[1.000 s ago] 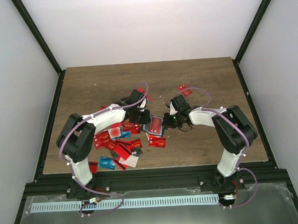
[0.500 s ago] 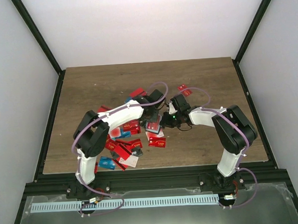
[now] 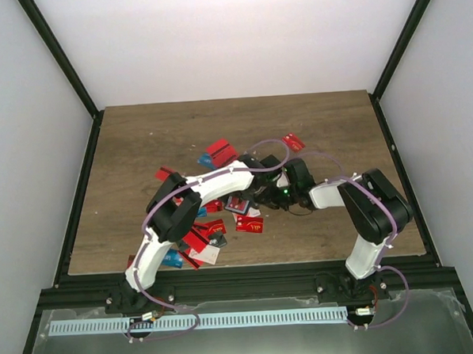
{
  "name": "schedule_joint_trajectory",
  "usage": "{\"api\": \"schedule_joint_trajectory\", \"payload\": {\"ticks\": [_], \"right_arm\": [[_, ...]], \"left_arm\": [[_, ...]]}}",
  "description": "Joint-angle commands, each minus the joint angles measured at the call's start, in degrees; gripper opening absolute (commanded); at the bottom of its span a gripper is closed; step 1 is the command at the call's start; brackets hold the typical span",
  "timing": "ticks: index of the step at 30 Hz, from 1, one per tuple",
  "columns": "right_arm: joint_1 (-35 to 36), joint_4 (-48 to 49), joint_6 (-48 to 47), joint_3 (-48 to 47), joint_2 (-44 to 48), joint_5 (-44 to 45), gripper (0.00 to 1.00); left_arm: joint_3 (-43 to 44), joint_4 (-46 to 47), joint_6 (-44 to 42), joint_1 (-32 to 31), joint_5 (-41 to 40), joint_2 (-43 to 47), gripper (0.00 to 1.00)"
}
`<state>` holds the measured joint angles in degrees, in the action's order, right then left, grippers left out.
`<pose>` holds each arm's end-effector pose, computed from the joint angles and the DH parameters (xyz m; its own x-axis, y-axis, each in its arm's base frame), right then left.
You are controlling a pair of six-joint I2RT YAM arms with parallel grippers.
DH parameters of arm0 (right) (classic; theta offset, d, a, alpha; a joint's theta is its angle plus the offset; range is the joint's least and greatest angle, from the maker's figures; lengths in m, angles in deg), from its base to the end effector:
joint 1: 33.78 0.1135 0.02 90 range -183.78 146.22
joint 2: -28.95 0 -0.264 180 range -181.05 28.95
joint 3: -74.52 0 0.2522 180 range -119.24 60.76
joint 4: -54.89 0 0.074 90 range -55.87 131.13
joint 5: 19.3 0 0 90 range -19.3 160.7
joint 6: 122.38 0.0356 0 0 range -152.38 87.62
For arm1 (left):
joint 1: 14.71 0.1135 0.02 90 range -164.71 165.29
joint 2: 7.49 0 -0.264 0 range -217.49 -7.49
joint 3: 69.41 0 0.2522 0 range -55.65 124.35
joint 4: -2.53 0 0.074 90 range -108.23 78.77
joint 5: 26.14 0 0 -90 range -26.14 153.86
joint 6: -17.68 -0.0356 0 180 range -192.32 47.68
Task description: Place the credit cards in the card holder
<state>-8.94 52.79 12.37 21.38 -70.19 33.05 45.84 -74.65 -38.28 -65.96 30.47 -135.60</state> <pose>0.2680 0.1480 0.1167 -0.9745 0.1631 -0.1542 -0.0236 0.6087 0.7931 0.2836 -0.3221 0.1614 -0.8833 0.3539 -0.3075 0.1894 0.8694 0.4564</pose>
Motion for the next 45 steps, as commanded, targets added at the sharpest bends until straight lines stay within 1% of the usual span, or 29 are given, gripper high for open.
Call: {"api": "schedule_joint_trajectory", "payload": {"ticks": [1,4,9,14,18,19,21,24,27,28,29,33,36,41,45], "right_arm": [[-1.51,1.59,1.45,1.82,1.41,-1.41,0.01],[-1.96,1.37,1.22,1.81,1.03,-0.97,0.01],[-2.15,1.48,1.07,1.61,0.14,-0.25,0.01],[-2.12,1.74,1.0,1.28,-0.96,-0.54,0.01],[-2.18,1.15,0.6,1.27,-0.91,0.23,0.01],[-2.22,1.04,0.46,1.24,-0.95,0.49,0.01],[-2.26,0.79,0.26,1.36,-0.89,0.64,0.01],[-2.31,0.66,0.08,1.41,-0.88,0.88,0.01],[-2.29,0.28,-0.1,1.12,-0.81,0.91,0.01],[-2.32,0.09,-0.14,1.06,-0.68,1.03,0.01],[-2.35,-0.19,-0.25,1.06,-0.44,1.17,0.01],[-2.42,-1.91,-1.04,0.52,0.44,2.06,0.01],[-2.38,-3.37,-1.67,0.05,0.81,2.33,0.01],[-2.37,-5.14,-2.14,-0.59,0.98,3.03,0.01],[-2.39,-6.12,-2.26,-1.16,0.95,3.19,0.01]], "left_arm": [[2.19,-1.52,1.66,-1.0,0.04,0.12,0.35],[2.02,0.78,1.09,-1.33,3.98,1.92,0.41],[1.07,3.46,0.72,-1.52,9.05,5.87,0.44],[-3.18,10.64,-0.56,-1.56,20.45,12.37,0.47],[-8.06,18.42,-1.8,-1.46,30.91,20.93,0.48],[-9.16,19.14,-2.03,-1.33,31.42,22.99,0.48],[-11.38,18.92,-2.07,-0.38,29.24,27.29,0.48],[-17.1,19.56,-2.79,4.03,26.82,32.76,0.46],[-23.66,22.66,-4.9,9.72,30.12,35.41,0.36],[-25.44,24.13,-6.12,10.9,31.97,35.67,0.33],[-27.56,25.82,-7.04,11.55,33.54,35.56,0.32],[-31.11,32.08,-8.56,12.05,39.37,32.8,0.28],[-31.59,34.51,-8.45,12.05,40.99,29.68,0.27],[-31.73,39.09,-9.28,11.73,47.26,25.68,0.25],[-31.28,40.3,-10.43,11.38,49.63,22.76,0.25]]}}
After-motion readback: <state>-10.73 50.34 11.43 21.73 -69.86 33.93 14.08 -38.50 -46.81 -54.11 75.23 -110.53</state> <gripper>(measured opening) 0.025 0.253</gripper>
